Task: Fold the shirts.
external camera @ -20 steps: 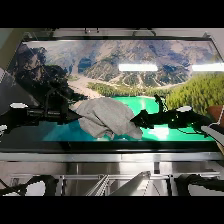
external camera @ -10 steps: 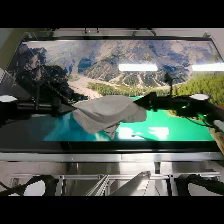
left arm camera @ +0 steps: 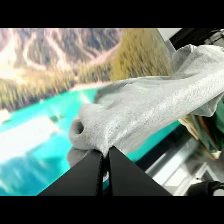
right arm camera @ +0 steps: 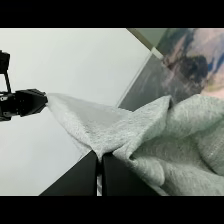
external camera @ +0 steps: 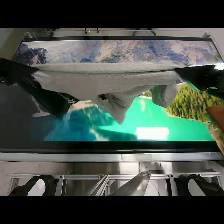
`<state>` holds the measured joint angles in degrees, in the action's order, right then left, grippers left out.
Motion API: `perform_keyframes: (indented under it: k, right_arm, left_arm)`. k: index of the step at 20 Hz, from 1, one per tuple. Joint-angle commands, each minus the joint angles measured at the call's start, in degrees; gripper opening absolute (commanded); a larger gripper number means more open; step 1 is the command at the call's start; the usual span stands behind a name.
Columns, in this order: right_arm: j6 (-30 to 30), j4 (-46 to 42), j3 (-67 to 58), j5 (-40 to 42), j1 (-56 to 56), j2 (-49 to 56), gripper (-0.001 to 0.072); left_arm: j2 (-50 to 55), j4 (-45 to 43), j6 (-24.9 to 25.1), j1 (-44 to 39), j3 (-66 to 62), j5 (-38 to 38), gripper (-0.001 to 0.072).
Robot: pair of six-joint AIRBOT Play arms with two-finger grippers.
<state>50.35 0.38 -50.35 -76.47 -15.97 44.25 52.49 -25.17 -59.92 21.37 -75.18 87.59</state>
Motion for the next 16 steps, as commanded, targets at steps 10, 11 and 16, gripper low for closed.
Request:
perform_keyframes:
  k: [10, 11, 16]
  right_arm:
    - [-0.2, -17.4, 1.3, 8.4, 6.8, 1.6, 0.0018]
    - [-1.4, -18.3, 1.7, 10.9, 9.4, 5.9, 0.0018]
    - [-7.1, -18.2, 0.3, 23.6, 16.6, 29.5, 0.0023]
  left_arm:
    - [-1.4, -0.7, 1.0, -10.1, 18.8, -3.1, 0.0019]
    - [1.4, -0.8, 2.3, -10.1, 21.3, -4.0, 0.0019]
    - [18.6, -0.7, 7.6, -6.3, 25.0, -9.2, 0.0013]
